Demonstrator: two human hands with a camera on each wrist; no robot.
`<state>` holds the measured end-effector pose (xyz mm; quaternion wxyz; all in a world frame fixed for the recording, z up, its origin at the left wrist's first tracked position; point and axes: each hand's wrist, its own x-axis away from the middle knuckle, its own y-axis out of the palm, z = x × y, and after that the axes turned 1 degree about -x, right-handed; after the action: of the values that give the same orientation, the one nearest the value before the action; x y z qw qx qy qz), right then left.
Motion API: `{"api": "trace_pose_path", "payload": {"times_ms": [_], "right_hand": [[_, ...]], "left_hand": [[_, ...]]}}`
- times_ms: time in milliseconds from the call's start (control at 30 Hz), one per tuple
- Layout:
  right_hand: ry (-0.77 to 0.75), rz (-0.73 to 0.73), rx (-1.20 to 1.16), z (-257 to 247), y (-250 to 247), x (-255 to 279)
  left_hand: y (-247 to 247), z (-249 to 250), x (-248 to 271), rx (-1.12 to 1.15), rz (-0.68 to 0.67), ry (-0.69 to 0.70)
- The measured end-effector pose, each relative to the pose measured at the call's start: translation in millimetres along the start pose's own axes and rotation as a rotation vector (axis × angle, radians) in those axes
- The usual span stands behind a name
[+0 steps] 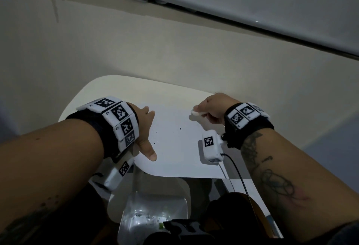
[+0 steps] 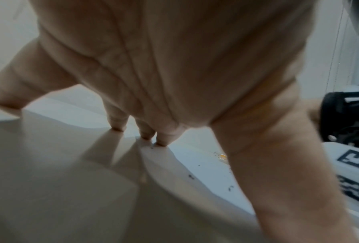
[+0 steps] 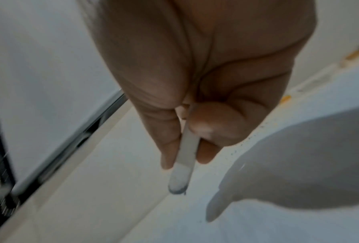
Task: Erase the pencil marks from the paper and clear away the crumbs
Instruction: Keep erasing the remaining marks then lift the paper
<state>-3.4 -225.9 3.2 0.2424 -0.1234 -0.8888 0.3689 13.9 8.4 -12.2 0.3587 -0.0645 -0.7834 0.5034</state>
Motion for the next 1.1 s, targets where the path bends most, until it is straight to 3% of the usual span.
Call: {"api": "trace_pose_path", "payload": {"times_ms": [67,200,433,600,767,933,1100], "right_hand": [[0.045,0.041,-0.226,13,-3,7],[0.148,-0.017,-0.411,26,1,15],[0.143,-0.046,-0.426,31,13,10],[0.135,-0.049,-0.431,36,14,10],[0.121,-0.025,-0.411,35,16,14],[0.054,-0.035,-0.383,32,18,23],[0.002,-0.053,-0.351,32,20,22]], "left_hand": [[0,-6,4,0.038,0.012,0.017],[-4,-11,12,0.087,0.033,0.047],[-20,15,28,0.164,0.146,0.022],[-48,30,45,0.228,0.037,0.066],[-49,42,53,0.316,0.051,0.117],[-28,71,33,0.141,0.181,0.077],[-10,63,1,0.229,0.29,0.037]]}}
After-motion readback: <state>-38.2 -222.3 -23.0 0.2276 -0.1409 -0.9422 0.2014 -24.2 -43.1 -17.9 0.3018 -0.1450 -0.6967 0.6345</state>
